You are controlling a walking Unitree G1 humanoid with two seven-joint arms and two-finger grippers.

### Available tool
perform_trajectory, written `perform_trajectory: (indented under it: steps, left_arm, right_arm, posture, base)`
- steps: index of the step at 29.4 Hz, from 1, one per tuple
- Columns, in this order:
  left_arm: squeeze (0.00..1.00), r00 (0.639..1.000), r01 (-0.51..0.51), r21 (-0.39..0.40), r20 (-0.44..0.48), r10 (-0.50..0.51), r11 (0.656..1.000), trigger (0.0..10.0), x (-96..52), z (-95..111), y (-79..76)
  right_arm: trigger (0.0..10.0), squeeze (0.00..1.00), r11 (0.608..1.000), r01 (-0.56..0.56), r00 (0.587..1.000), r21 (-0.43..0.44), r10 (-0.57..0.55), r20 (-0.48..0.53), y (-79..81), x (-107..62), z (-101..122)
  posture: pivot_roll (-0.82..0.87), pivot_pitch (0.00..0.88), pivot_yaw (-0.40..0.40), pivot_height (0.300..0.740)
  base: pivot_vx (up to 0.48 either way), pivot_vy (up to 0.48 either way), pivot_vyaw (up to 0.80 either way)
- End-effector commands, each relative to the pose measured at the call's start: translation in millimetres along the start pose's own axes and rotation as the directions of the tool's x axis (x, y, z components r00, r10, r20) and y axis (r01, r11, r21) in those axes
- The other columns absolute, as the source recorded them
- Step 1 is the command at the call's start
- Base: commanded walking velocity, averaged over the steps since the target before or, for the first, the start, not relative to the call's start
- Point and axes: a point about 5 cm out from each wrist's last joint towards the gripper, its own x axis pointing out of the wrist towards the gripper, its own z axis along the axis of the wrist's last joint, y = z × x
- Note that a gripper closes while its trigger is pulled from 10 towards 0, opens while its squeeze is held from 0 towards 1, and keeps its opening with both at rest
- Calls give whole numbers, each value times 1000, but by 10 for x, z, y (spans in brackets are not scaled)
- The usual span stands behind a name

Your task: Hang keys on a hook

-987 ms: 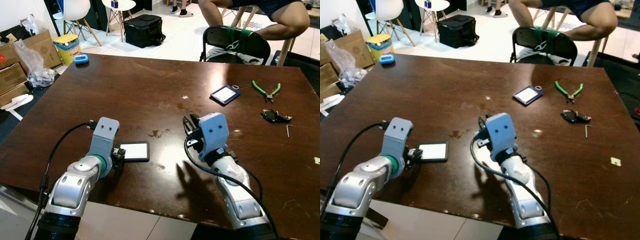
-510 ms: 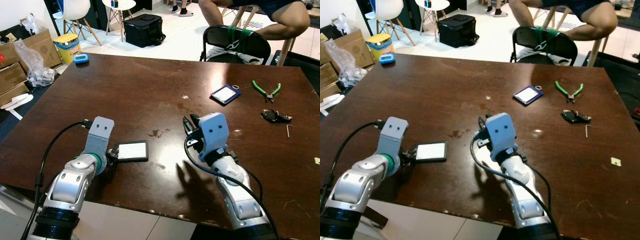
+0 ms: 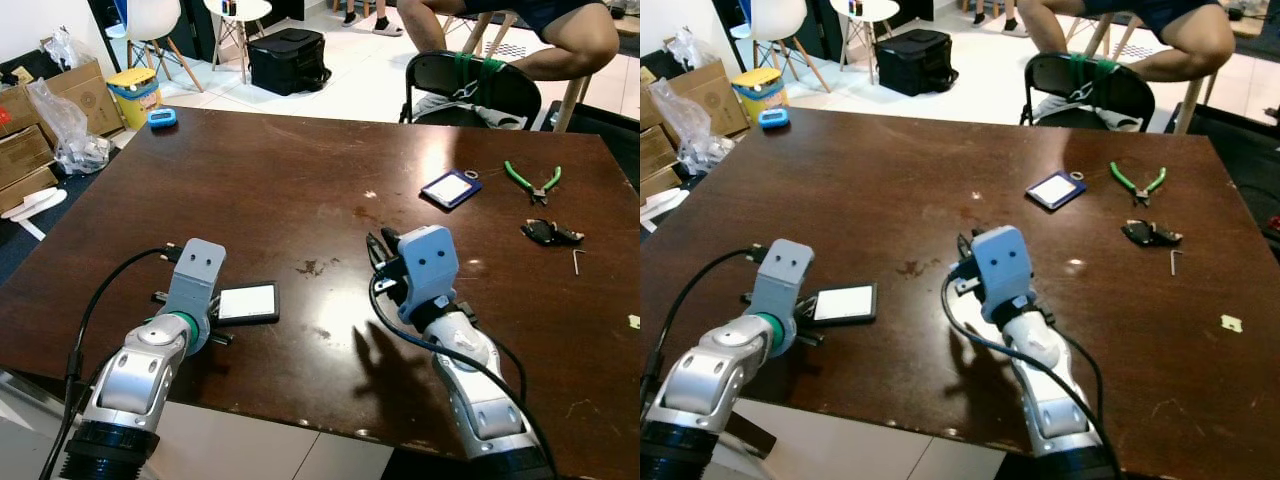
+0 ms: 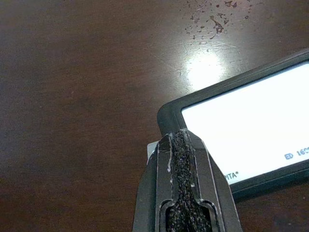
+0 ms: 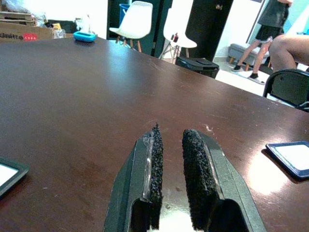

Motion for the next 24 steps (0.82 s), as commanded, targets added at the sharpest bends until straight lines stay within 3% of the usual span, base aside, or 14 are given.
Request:
perform_trajectory:
  steps: [1,4,5,7,12,13,14,15,16,17,21,24]
  left_arm:
    - [0,998,-13,6,-58,14,1000,0,16,-155,20]
    - [0,999,-18,-3,-31,18,1000,0,11,-109,25]
    - [0,998,-16,-29,66,18,999,0,-28,62,37]
    - [0,994,-9,-37,105,13,999,0,-50,134,40]
    - [0,990,-7,-41,139,12,999,0,-75,204,47]
    - [0,988,-9,-27,154,13,1000,7843,-104,268,60]
    - [0,988,-9,-27,154,13,1000,7843,-104,268,60]
    - [0,990,4,-7,139,-3,1000,10000,-122,289,62]
    - [0,990,4,-7,139,-3,1000,10000,-122,289,62]
    - [1000,996,21,14,91,-22,1000,10000,-124,231,69]
    - [1000,998,43,29,41,-44,999,10000,-124,153,72]
    - [1000,998,60,35,-36,-59,998,10000,-121,-23,96]
  right_arm:
    - [10000,0,1000,-11,1000,4,11,5,17,15,8]
    - [10000,0,1000,-11,1000,2,11,5,14,16,8]
    - [10000,0,1000,-11,1000,0,11,6,9,18,10]
    - [10000,0,1000,-11,1000,0,11,6,8,19,10]
    - [10000,0,1000,-12,1000,0,12,7,8,20,10]
    - [10000,0,1000,-12,1000,0,12,7,12,19,10]
    - [10000,0,1000,-12,1000,0,12,7,12,19,10]
    - [10000,0,1000,-12,1000,2,12,6,18,14,8]
    - [10000,0,1000,-12,1000,2,12,6,18,14,8]
    - [10000,0,1000,-12,1000,3,12,5,24,9,4]
    - [10000,0,1000,-11,1000,4,11,4,28,6,2]
    - [10000,0,1000,-9,1000,5,9,3,25,0,0]
  posture:
    - [-126,74,135,740]
    - [-127,70,134,740]
    - [-126,69,134,740]
    - [-126,69,134,740]
    - [-126,69,134,740]
    - [-123,71,136,740]
    - [-123,71,136,740]
    - [-122,71,137,740]
    - [-122,71,137,740]
    - [-121,72,140,740]
    - [-121,72,142,740]
    - [-120,75,142,740]
  base:
    - [0,0,0]
    - [0,0,0]
    - [0,0,0]
    - [0,0,0]
    - [0,0,0]
    - [0,0,0]
    - [0,0,0]
    - [0,0,0]
    - [0,0,0]
    - [0,0,0]
    - [0,0,0]
    - [0,0,0]
